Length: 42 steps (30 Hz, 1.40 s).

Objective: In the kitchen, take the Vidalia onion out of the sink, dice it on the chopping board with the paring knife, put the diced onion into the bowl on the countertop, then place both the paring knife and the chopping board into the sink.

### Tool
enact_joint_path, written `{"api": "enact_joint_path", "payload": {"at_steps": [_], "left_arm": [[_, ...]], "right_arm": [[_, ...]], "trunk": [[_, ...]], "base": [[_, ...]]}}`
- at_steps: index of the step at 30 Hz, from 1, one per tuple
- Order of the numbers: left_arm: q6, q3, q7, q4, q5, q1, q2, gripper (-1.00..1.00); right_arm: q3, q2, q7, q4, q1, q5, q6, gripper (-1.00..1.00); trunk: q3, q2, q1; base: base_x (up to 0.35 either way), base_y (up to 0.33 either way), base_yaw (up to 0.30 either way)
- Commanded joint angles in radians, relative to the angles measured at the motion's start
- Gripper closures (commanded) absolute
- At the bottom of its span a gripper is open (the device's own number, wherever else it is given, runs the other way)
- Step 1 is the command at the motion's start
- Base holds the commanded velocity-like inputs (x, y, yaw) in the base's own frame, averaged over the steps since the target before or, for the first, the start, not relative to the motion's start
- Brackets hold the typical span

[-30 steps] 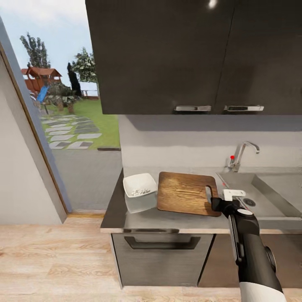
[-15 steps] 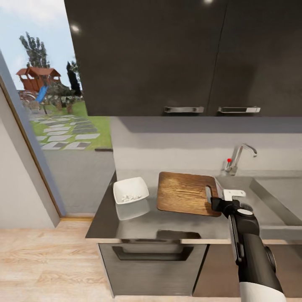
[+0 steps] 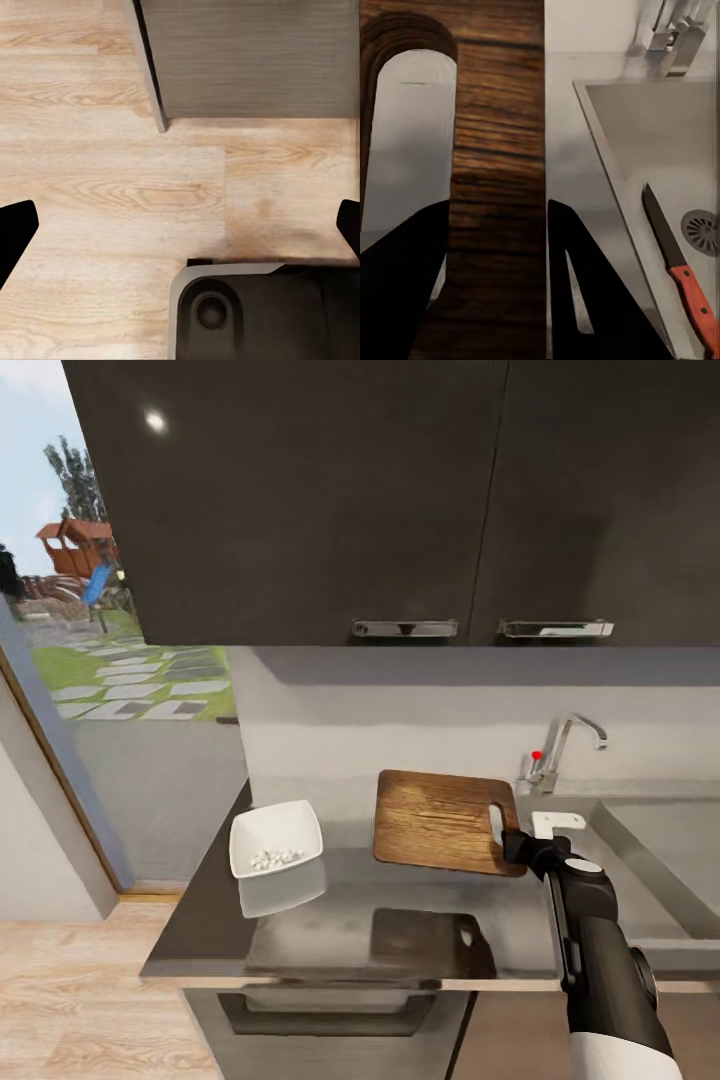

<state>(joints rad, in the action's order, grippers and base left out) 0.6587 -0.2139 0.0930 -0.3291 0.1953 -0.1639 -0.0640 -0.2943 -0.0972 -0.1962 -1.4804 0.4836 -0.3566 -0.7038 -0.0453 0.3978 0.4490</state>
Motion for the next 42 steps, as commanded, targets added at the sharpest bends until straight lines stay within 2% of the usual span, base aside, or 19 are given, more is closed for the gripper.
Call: {"api": "enact_joint_path", "payload": {"at_steps": [1, 13, 32, 34, 35, 38, 40, 42], "left_arm": [[0.001, -0.009, 0.01, -0.002, 0.003, 0.0, -0.001, -1.0], [0.001, -0.009, 0.01, -0.002, 0.003, 0.0, -0.001, -1.0], [0.001, -0.009, 0.01, 0.004, 0.002, 0.0, -0.001, -1.0], [0.002, -0.009, 0.01, 0.004, 0.001, 0.0, -0.002, -1.0], [0.003, -0.009, 0.01, 0.004, 0.001, 0.0, -0.002, -1.0], [0.004, -0.009, 0.01, 0.003, 0.001, 0.0, -0.002, -1.0], [0.005, -0.009, 0.009, 0.002, 0.001, 0.0, -0.002, -1.0], [0.006, -0.009, 0.009, 0.001, 0.001, 0.0, -0.002, -1.0]], "right_arm": [[-0.002, -0.002, -0.009, -0.001, 0.001, -0.008, -0.003, 1.0], [-0.002, -0.002, -0.009, 0.001, 0.001, -0.008, -0.004, 1.0], [-0.002, -0.003, -0.001, 0.012, 0.001, -0.009, -0.007, 1.0], [-0.006, 0.0, 0.042, 0.039, 0.001, -0.01, -0.017, 1.0], [-0.008, 0.001, 0.085, 0.069, 0.001, -0.009, -0.021, 1.0], [-0.011, 0.002, 0.265, 0.148, 0.001, 0.002, -0.023, 1.0], [-0.012, 0.001, 0.381, 0.169, 0.001, 0.044, -0.023, 1.0], [-0.012, 0.001, 0.488, 0.178, 0.001, 0.134, -0.023, 1.0]], "trunk": [[-0.002, 0.002, 0.001], [-0.002, 0.002, 0.001], [-0.002, 0.002, 0.001], [-0.002, 0.002, 0.001], [-0.002, 0.002, 0.001], [-0.002, 0.002, 0.001], [-0.002, 0.002, 0.001], [-0.002, 0.002, 0.001]], "base": [[0.205, -0.223, 0.0], [0.119, -0.259, 0.0], [-0.059, -0.316, 0.0], [-0.006, -0.3, 0.0], [-0.003, -0.209, 0.0], [-0.001, -0.092, 0.0], [0.0, -0.029, 0.0], [0.0, -0.012, 0.0]]}}
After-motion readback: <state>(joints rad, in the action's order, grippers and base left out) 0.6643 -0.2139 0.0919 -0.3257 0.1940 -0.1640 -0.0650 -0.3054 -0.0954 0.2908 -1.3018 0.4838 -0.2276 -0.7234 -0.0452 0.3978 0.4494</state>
